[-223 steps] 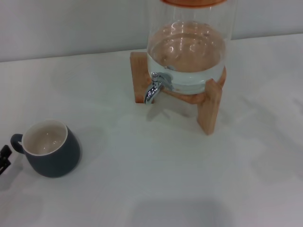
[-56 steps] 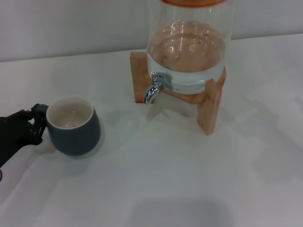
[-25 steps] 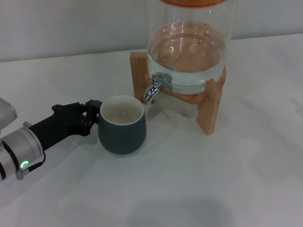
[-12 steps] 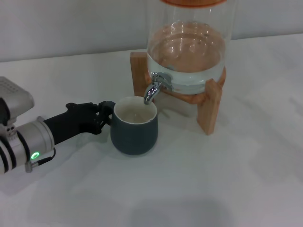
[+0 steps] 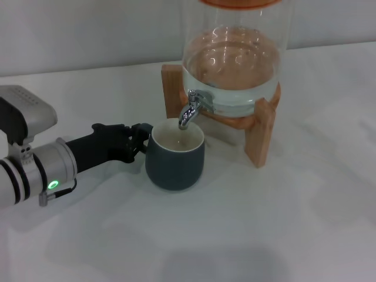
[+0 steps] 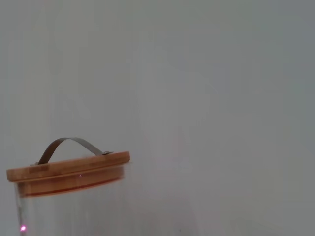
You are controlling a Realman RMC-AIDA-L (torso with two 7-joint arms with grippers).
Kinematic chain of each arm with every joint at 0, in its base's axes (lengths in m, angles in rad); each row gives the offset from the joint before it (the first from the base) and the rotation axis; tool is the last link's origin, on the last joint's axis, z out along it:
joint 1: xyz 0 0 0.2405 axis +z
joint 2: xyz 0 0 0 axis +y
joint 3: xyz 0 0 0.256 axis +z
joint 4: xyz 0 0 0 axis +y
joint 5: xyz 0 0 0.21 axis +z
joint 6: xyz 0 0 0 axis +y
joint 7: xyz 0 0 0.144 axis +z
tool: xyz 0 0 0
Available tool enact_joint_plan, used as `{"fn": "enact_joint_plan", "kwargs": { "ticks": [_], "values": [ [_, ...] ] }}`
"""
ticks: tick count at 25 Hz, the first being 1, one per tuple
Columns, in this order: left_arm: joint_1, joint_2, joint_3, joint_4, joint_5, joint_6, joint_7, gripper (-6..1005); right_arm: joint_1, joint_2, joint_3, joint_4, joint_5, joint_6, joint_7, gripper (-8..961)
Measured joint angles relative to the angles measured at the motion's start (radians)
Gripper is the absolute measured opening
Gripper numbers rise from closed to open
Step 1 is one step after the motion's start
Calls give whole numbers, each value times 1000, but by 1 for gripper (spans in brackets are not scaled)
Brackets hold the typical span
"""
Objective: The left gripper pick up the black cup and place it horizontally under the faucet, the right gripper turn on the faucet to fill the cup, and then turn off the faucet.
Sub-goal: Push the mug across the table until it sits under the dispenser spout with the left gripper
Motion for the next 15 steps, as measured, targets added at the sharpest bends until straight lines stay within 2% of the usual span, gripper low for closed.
{"fn": "enact_joint_plan", "kwargs": {
  "ticks": [11, 15],
  "values": [
    [-27, -1, 93, 0, -6, 28, -26, 138, 1, 0, 2, 8, 5, 0, 0, 718],
    [-22, -1, 98, 7, -8, 42, -39, 136, 1, 0, 5, 9, 5, 0, 0, 718]
  ]
}}
